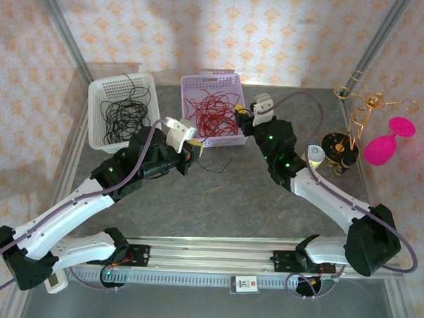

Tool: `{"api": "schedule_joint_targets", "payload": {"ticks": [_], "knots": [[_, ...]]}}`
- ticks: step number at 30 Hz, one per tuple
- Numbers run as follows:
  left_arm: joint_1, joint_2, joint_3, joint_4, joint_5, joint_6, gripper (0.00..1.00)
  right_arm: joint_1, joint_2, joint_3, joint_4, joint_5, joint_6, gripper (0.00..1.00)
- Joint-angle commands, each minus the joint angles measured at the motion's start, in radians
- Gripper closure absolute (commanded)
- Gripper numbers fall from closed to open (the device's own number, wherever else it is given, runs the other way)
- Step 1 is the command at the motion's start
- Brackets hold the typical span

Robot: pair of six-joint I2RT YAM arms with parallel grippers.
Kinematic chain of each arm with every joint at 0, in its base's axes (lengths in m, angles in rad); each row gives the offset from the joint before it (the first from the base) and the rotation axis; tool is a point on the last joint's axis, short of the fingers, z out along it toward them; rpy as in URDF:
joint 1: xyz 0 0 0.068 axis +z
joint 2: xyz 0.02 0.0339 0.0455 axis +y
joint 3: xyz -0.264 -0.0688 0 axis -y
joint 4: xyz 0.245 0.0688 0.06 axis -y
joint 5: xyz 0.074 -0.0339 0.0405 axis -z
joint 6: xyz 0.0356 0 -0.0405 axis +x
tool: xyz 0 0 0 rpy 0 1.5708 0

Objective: Untangle the cables
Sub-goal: Straighten the cable.

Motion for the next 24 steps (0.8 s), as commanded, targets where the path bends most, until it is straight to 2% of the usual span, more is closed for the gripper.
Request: {"api": "schedule_joint_targets", "payload": {"ticks": [1, 4, 7, 13, 17, 20, 24], "knots": [[0.0, 0.018, 0.052, -0.083, 0.065, 0.047, 1.0, -0.016, -0.022, -0.014, 0.009, 0.03, -0.067, 0.49], [0.001, 0.031, 0.074, -0.156, 0.094, 0.077, 1.0, -0.022, -0.015, -0.018, 0.02, 0.074, -0.123, 0.5], [0.0, 0.048, 0.095, -0.244, 0.09, 0.103, 1.0, -0.036, -0.013, -0.031, 0.039, 0.108, -0.2, 0.58], [0.0, 0.056, 0.107, -0.363, 0.062, 0.136, 1.0, -0.072, -0.02, -0.061, 0.078, 0.152, -0.314, 0.59], [0.0, 0.056, 0.115, -0.407, 0.054, 0.143, 1.0, -0.082, -0.036, -0.072, 0.087, 0.142, -0.343, 0.7], [0.0, 0.06, 0.117, -0.433, 0.064, 0.152, 1.0, -0.084, -0.037, -0.068, 0.085, 0.145, -0.359, 0.83], [0.001, 0.065, 0.118, -0.48, 0.066, 0.168, 1.0, -0.088, -0.031, -0.06, 0.079, 0.161, -0.398, 0.92]]}}
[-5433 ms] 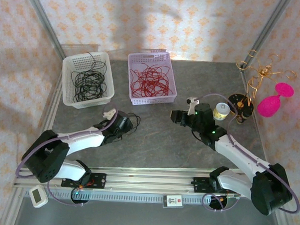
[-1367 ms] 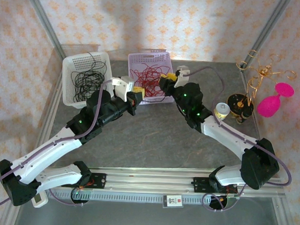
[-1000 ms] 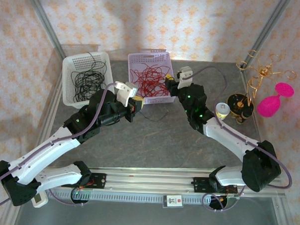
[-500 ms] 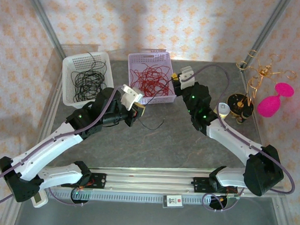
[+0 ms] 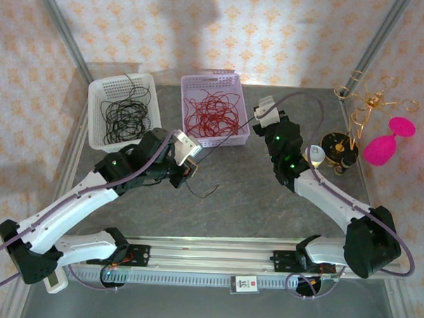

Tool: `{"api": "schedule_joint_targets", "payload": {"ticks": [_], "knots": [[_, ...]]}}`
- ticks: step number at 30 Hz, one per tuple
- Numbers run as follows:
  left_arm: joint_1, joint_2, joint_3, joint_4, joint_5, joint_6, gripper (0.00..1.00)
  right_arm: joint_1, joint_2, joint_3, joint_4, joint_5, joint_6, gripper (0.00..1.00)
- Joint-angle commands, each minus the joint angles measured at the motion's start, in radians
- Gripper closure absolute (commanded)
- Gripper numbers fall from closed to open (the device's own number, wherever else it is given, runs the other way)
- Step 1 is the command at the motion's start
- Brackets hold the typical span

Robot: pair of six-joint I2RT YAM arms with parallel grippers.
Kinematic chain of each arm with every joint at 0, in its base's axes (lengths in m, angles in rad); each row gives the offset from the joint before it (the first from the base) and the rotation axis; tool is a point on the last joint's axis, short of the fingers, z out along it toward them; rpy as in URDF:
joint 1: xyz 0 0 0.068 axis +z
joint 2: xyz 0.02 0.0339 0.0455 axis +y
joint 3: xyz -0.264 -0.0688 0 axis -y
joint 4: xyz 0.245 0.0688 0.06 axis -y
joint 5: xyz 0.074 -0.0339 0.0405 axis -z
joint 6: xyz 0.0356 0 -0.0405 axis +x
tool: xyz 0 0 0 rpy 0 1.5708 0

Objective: Untangle the cables
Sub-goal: Straighten the cable.

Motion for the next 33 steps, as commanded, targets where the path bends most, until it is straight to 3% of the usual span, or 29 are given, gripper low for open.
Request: {"api": "schedule_joint_targets", "payload": {"ticks": [1, 2, 15, 16, 20, 23, 28, 33], "knots": [[0.0, 0.004, 0.033, -0.1, 0.003, 0.036, 1.0, -0.012, -0.02, 0.007, 0.035, 0.04, -0.045, 0.96], [0.0, 0.002, 0.032, -0.107, -0.005, 0.037, 1.0, -0.016, -0.021, 0.01, 0.03, 0.041, -0.048, 1.0], [0.0, 0.011, 0.027, -0.191, 0.048, 0.057, 1.0, -0.106, -0.083, 0.025, -0.045, -0.013, -0.012, 1.0], [0.0, 0.011, 0.029, -0.175, 0.024, 0.046, 1.0, -0.106, -0.088, 0.034, -0.074, -0.045, 0.004, 0.98], [0.0, 0.025, 0.05, -0.09, -0.004, -0.009, 1.0, -0.106, -0.102, 0.05, -0.187, -0.168, 0.106, 0.69], [0.0, 0.063, 0.084, -0.066, 0.018, -0.047, 1.0, -0.105, -0.144, 0.011, -0.223, -0.146, 0.156, 0.53], [0.01, 0.104, 0.158, -0.05, -0.034, -0.116, 1.0, -0.107, -0.23, -0.066, -0.253, -0.07, 0.222, 0.42], [0.08, 0.12, 0.202, -0.012, -0.04, -0.18, 1.0, -0.119, -0.261, -0.015, -0.405, -0.017, 0.406, 0.33]]}}
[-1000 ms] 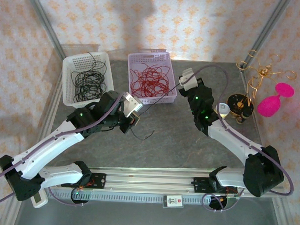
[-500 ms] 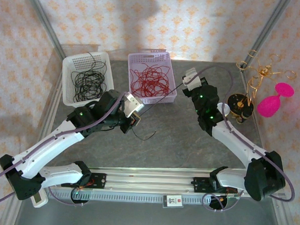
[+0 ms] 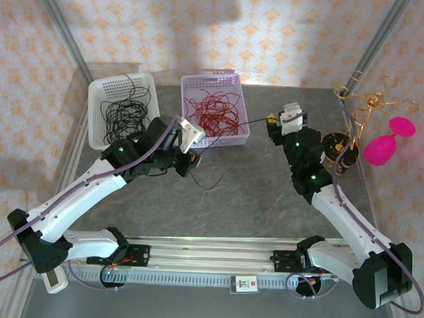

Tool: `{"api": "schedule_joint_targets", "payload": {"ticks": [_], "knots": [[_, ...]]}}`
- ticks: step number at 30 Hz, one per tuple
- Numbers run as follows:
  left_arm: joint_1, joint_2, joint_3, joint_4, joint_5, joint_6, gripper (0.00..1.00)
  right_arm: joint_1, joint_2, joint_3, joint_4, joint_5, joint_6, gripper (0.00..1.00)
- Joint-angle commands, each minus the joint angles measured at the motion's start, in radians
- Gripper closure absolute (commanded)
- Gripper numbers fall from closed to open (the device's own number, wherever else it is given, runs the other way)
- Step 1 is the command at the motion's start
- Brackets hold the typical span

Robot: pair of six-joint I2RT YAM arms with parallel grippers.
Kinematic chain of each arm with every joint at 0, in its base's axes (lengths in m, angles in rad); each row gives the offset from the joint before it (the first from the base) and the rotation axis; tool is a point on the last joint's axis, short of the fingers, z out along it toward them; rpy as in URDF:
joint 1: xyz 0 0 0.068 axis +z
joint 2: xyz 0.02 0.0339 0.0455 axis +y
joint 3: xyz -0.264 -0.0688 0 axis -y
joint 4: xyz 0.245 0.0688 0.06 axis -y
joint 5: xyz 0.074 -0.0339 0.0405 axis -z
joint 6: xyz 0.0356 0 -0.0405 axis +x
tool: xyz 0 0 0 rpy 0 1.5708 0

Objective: Untangle the cables
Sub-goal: Straighten the cable.

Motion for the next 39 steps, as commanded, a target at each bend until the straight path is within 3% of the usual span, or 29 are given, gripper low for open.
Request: {"api": "schedule_joint_targets", "payload": {"ticks": [1, 4, 7, 12, 15, 19, 25, 33, 39], "knots": [[0.066, 0.0, 0.041, 0.041, -0.029, -0.072, 1.0, -0.012, -0.014, 0.051, -0.144, 0.054, 0.16, 0.32], [0.157, -0.019, 0.032, 0.069, -0.031, -0.096, 1.0, -0.015, -0.022, 0.05, -0.204, 0.087, 0.212, 0.29], [0.222, -0.043, 0.007, 0.095, -0.026, -0.106, 1.0, -0.015, -0.045, 0.04, -0.217, 0.034, 0.297, 0.28], [0.253, -0.062, -0.029, 0.151, -0.014, -0.147, 1.0, -0.015, -0.069, 0.027, -0.169, -0.27, 0.523, 0.29], [0.265, -0.073, -0.038, 0.162, -0.023, -0.158, 1.0, -0.014, -0.065, 0.023, -0.175, -0.341, 0.634, 0.31], [0.278, -0.079, -0.043, 0.171, -0.012, -0.16, 1.0, 0.023, -0.052, -0.039, 0.002, -0.6, 0.812, 0.35], [0.278, -0.067, -0.049, 0.188, 0.009, -0.164, 1.0, 0.281, 0.1, -0.006, 0.084, -0.534, 0.838, 0.32], [0.279, -0.069, -0.039, 0.176, 0.011, -0.153, 1.0, 0.365, 0.34, 0.106, 0.15, -0.576, 0.898, 0.31], [0.278, -0.081, -0.052, 0.187, 0.016, -0.154, 1.0, 0.37, 0.446, 0.126, 0.209, -0.542, 0.962, 0.36]]}}
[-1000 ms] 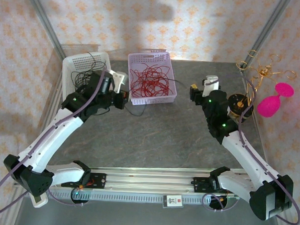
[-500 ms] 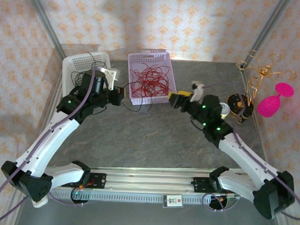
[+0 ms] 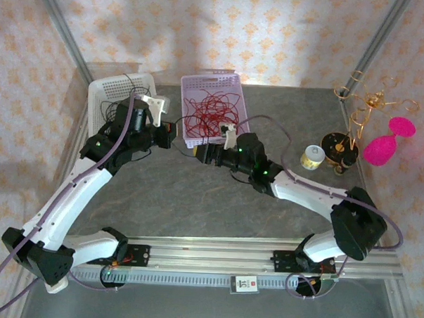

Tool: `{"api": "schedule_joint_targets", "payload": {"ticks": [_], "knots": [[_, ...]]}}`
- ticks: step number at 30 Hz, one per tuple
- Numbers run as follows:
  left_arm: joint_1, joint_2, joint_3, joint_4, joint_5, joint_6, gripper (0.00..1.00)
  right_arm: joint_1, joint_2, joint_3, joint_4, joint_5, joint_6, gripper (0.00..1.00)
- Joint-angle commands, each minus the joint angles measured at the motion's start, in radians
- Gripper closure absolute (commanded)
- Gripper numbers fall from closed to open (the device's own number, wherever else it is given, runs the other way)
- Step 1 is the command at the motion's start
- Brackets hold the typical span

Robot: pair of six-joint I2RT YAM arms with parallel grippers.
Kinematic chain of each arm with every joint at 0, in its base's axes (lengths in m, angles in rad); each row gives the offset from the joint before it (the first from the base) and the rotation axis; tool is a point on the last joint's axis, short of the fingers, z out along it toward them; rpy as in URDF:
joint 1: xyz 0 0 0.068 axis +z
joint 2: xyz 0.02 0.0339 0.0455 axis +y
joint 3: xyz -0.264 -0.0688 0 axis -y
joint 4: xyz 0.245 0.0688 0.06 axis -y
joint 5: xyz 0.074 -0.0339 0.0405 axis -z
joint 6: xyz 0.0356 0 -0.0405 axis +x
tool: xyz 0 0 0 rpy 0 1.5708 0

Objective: Untangle the cables
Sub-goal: Straighten the cable, then place the cable into the container.

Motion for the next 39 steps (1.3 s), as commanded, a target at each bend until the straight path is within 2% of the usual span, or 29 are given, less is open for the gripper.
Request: {"api": "schedule_joint_targets", "payload": {"ticks": [1, 4, 7, 11, 12, 18, 21, 24, 28, 32, 36, 39], "knots": [[0.005, -0.019, -0.014, 0.03, 0.015, -0.001, 1.0, 0.002, 0.047, 0.041, 0.077, 0.015, 0.057, 0.38], [0.004, -0.019, -0.01, 0.032, 0.007, 0.003, 1.0, 0.001, 0.079, 0.057, 0.061, 0.09, 0.093, 0.46], [0.007, -0.029, -0.009, 0.058, -0.006, 0.0, 1.0, -0.012, 0.091, 0.036, 0.084, 0.147, 0.185, 0.67], [0.007, -0.043, -0.02, 0.117, -0.037, -0.019, 1.0, -0.019, 0.043, -0.121, 0.301, 0.217, 0.435, 0.92], [0.009, -0.051, -0.031, 0.14, -0.052, -0.03, 1.0, -0.018, 0.02, -0.186, 0.387, 0.253, 0.523, 0.94], [0.012, -0.118, -0.121, 0.33, -0.136, -0.097, 1.0, -0.004, -0.034, -0.428, 0.691, 0.4, 0.951, 0.97], [0.011, -0.175, -0.198, 0.464, -0.169, -0.142, 1.0, 0.049, -0.023, -0.491, 0.776, 0.519, 1.155, 0.92], [0.012, -0.229, -0.283, 0.582, -0.209, -0.187, 1.0, 0.08, -0.01, -0.492, 0.812, 0.605, 1.261, 0.9], [0.012, -0.253, -0.343, 0.661, -0.274, -0.227, 1.0, 0.103, -0.023, -0.452, 0.731, 0.666, 1.282, 0.91], [0.011, -0.23, -0.337, 0.662, -0.328, -0.211, 1.0, 0.106, -0.038, -0.448, 0.698, 0.693, 1.267, 0.89], [0.016, -0.204, -0.295, 0.622, -0.428, -0.159, 1.0, 0.106, -0.118, -0.475, 0.598, 0.742, 1.208, 0.8], [0.045, -0.166, -0.232, 0.56, -0.473, -0.112, 1.0, 0.105, -0.209, -0.507, 0.511, 0.792, 1.138, 0.77]]}}
